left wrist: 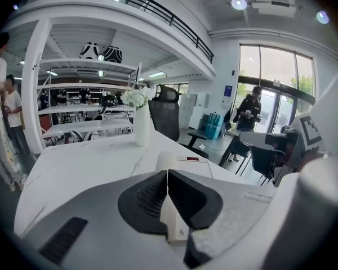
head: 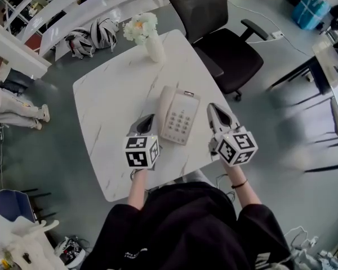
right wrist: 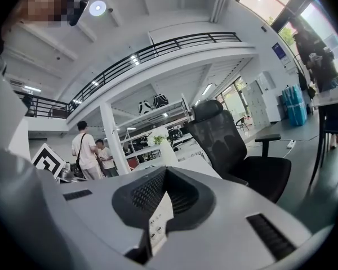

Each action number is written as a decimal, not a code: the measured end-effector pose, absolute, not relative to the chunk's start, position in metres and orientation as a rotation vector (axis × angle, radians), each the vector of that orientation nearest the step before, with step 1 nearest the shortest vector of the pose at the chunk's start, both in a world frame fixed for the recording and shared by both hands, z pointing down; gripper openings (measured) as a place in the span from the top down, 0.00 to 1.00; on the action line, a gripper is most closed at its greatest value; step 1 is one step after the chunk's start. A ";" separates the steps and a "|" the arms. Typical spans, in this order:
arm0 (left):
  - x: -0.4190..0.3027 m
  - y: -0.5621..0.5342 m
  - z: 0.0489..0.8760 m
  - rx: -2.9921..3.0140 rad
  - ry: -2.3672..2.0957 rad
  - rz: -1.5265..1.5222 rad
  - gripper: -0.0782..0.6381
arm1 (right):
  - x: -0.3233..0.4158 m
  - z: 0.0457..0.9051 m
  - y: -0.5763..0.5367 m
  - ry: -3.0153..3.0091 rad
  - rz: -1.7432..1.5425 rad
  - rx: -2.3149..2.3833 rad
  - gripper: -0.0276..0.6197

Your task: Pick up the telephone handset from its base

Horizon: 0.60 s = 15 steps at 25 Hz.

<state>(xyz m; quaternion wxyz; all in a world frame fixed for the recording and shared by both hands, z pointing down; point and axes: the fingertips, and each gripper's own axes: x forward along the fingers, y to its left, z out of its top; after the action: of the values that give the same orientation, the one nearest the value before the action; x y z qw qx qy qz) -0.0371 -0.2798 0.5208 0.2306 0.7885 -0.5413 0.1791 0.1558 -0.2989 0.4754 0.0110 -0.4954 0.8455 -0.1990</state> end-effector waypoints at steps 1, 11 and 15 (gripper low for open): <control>-0.036 -0.282 0.523 2.157 -1.486 0.499 0.89 | 0.156 0.477 -0.302 2.645 -0.628 -1.534 0.97; -0.028 -0.303 0.542 2.088 -1.507 0.573 0.79 | 0.160 0.499 -0.323 2.715 -0.683 -1.462 0.97; -0.026 -0.308 0.551 2.088 -1.469 0.606 0.70 | 0.159 0.507 -0.326 2.722 -0.723 -1.465 0.97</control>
<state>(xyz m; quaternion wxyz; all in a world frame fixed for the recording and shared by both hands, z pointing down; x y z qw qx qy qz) -0.0256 -0.3082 0.5506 0.2561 0.7692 -0.5413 0.2231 0.1588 -0.3264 0.5066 -0.0164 -0.4615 0.8573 -0.2278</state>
